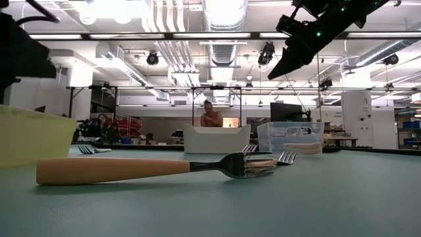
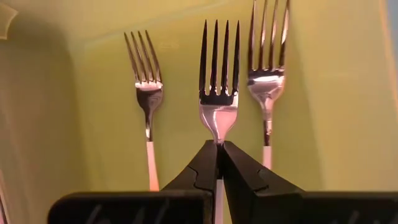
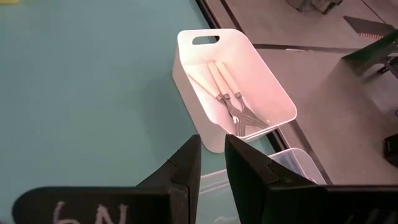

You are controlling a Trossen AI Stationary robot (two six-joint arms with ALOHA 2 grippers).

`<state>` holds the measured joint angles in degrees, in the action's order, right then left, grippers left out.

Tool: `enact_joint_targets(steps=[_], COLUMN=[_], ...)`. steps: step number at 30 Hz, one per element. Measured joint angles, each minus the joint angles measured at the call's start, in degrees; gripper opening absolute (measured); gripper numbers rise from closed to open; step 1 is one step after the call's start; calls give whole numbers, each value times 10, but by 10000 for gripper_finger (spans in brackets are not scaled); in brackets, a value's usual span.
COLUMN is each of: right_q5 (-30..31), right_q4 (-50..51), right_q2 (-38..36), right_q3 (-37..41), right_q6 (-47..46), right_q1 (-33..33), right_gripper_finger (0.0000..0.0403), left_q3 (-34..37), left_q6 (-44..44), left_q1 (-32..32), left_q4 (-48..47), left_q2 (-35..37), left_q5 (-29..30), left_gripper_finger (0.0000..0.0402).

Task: Sort silverware by color (type)
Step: Put the orange fork into the yellow bin

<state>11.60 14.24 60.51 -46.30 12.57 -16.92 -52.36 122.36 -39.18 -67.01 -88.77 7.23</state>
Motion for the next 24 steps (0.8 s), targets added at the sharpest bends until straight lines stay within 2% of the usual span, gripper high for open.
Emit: enact_joint_targets(steps=[12, 24], right_q5=[0, 0], right_q4=[0, 0], right_q2=[0, 0], right_q3=[0, 0], right_q6=[0, 0], right_q1=[0, 0], right_gripper_finger=[63, 63], left_q3=[0, 0], left_q6=[-3, 24], left_q1=[-3, -3], left_q4=[-1, 34], left_q2=[-51, -65], left_q5=[-27, -42], left_gripper_finger=[0, 12])
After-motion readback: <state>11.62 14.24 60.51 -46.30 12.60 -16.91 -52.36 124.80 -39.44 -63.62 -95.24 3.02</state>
